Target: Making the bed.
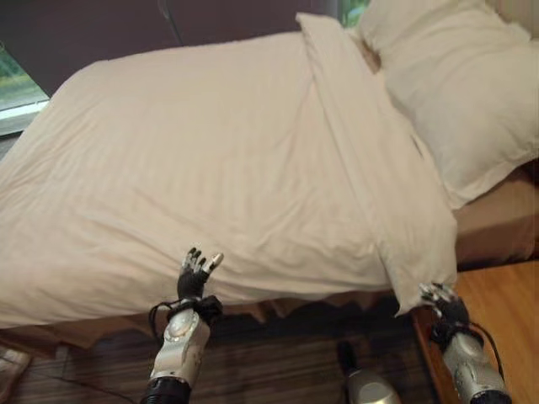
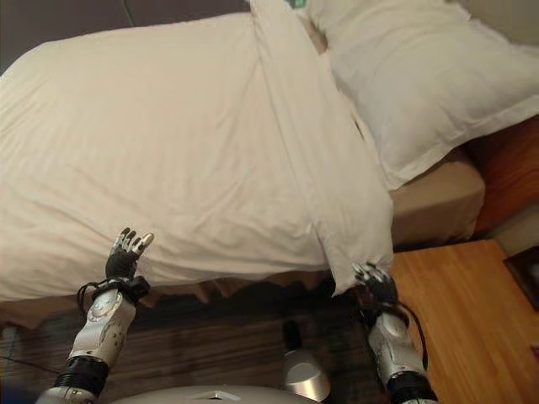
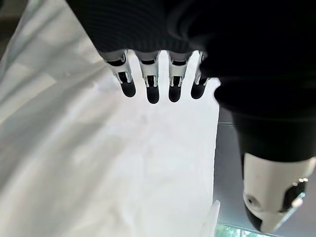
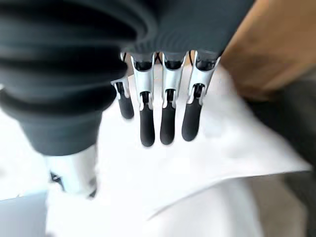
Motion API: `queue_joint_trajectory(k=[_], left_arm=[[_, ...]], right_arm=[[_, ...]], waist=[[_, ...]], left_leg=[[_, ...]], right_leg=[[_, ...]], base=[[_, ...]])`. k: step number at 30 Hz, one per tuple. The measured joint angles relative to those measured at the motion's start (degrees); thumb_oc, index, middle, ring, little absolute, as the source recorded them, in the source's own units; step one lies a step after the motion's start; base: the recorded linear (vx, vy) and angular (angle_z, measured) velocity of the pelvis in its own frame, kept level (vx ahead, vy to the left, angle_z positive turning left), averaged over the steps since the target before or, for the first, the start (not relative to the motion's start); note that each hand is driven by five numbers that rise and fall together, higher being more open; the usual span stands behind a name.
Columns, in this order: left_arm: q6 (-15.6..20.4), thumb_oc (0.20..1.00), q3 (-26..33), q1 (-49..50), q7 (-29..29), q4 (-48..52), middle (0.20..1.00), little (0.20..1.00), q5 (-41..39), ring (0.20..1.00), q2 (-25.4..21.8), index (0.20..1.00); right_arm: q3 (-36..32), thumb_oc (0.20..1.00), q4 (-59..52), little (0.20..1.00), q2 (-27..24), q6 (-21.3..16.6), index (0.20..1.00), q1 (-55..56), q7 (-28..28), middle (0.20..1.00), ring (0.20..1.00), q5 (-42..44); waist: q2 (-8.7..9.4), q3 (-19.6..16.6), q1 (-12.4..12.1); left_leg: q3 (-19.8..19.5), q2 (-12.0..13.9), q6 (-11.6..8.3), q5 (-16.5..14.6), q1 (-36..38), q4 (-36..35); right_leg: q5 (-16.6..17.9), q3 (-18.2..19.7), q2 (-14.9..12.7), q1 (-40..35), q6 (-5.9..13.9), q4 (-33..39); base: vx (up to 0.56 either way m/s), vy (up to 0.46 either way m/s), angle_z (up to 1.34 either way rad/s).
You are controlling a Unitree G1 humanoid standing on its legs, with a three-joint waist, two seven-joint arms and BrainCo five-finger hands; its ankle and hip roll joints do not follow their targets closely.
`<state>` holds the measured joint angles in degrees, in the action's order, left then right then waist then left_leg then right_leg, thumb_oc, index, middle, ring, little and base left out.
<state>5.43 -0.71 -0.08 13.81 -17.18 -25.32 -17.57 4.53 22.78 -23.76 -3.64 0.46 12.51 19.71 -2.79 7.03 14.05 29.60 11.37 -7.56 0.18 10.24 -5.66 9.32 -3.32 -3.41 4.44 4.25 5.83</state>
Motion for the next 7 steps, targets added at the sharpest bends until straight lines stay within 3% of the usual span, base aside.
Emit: queue_joint_trajectory(k=[3, 7], left_arm=[[-0.10, 1.000, -0.14, 3.05, -0.09, 7.73, 1.000, 1.000, 5.89, 1.000, -0.22, 1.000], [-0.70, 1.000, 0.04, 6.30, -0.62, 13.01, 1.000, 1.000, 14.62, 1.000, -2.20, 1.000]], right_arm=[[0.01, 1.000, -10.70, 1.000, -2.75, 0.48, 1.000, 1.11, -0.12, 1.000, 1.000, -10.80], [-1.30, 1.000, -15.44, 1.000, -1.56, -0.52, 1.000, 4.05, 0.19, 1.000, 1.000, -17.20]], waist=[[0.69, -0.43, -0.61], [1.40, -0.84, -2.00]], left_leg=[[-0.64, 0.04, -0.02, 0.01, 0.43, -0.01], [-1.52, -0.07, -0.04, -0.01, 0.99, -0.01]], right_leg=[[-0.07, -0.77, -0.23, -1.09, 0.16, 0.01], [-0.37, -1.54, -0.60, -2.03, 0.35, 0.00]], base=[[0.01, 0.056, 0.12], [0.02, 0.128, 0.12]])
